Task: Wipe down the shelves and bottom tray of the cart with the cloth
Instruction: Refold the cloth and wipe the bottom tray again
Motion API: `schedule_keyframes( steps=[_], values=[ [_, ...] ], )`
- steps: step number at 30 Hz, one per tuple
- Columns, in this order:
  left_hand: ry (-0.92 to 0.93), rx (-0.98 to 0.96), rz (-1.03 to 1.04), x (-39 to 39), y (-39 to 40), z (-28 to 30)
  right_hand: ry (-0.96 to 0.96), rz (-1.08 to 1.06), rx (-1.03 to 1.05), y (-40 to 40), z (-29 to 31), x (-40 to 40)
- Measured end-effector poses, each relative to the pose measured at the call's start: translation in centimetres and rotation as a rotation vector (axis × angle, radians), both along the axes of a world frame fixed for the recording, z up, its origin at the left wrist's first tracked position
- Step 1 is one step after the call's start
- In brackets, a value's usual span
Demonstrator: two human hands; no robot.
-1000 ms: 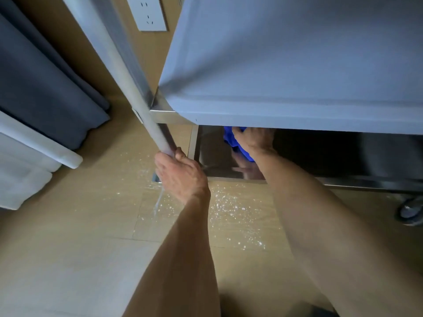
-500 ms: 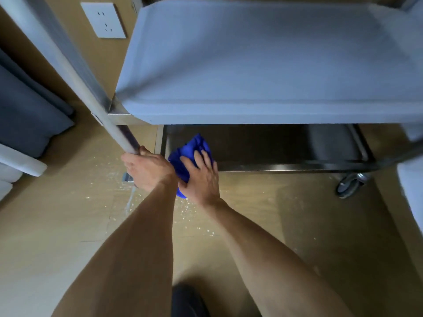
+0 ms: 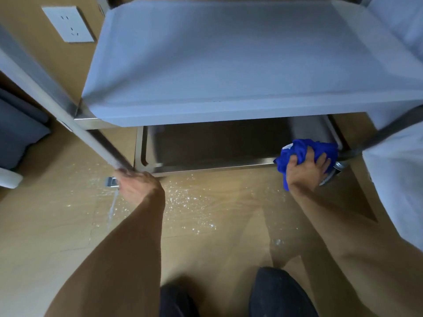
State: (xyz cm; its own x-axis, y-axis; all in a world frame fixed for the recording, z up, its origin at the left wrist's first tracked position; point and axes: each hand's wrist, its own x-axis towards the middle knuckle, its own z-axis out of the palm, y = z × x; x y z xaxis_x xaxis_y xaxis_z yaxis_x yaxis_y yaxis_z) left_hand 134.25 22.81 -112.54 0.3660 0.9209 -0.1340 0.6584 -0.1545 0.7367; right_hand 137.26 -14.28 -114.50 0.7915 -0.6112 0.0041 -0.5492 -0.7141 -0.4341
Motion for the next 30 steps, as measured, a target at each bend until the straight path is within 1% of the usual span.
schedule_keyframes(
  steps=[3,6,9,12,13,16,17,19,20,22,25,28,30],
  values=[
    [0.007,0.061,-0.017,0.0,1.0,0.3,0.038,0.028,-0.117,-0.1,0.6,2.8],
    [-0.029,0.15,-0.083,-0.3,1.9,-0.7,0.149,0.113,-0.078,2.7,2.1,7.1],
    [-0.075,0.188,-0.093,-0.3,2.2,-1.7,0.157,0.253,-0.021,9.8,1.8,10.6],
    [-0.086,0.204,-0.091,-0.1,2.4,-2.1,0.039,0.373,-0.028,19.0,1.6,12.2],
    [-0.096,0.217,-0.098,0.0,2.5,-2.4,0.013,0.432,0.009,21.8,1.8,12.4],
    [-0.104,0.259,-0.131,0.2,3.3,-3.5,0.157,0.61,0.156,29.1,2.4,12.0],
    [-0.103,0.265,-0.157,0.1,3.6,-3.9,0.108,0.662,0.15,31.3,1.7,11.9],
    [-0.085,0.275,-0.205,-0.1,4.1,-4.2,-0.022,0.735,0.007,34.5,1.7,11.4],
    [-0.077,0.27,-0.216,-0.2,4.3,-4.2,-0.024,0.751,-0.048,35.3,1.7,11.0],
    [-0.083,0.243,-0.229,-0.3,4.3,-4.0,-0.007,0.821,-0.053,34.9,1.8,10.0],
    [-0.108,0.185,-0.212,-0.4,4.0,-3.1,-0.131,0.95,-0.124,33.5,0.9,7.1],
    [-0.122,0.129,-0.204,-1.0,4.3,-2.6,-0.125,1.039,-0.065,33.1,-0.4,2.6],
    [-0.141,0.097,-0.225,-1.5,4.8,-2.4,-0.151,1.095,-0.069,33.0,-0.6,-0.1]
  ],
)
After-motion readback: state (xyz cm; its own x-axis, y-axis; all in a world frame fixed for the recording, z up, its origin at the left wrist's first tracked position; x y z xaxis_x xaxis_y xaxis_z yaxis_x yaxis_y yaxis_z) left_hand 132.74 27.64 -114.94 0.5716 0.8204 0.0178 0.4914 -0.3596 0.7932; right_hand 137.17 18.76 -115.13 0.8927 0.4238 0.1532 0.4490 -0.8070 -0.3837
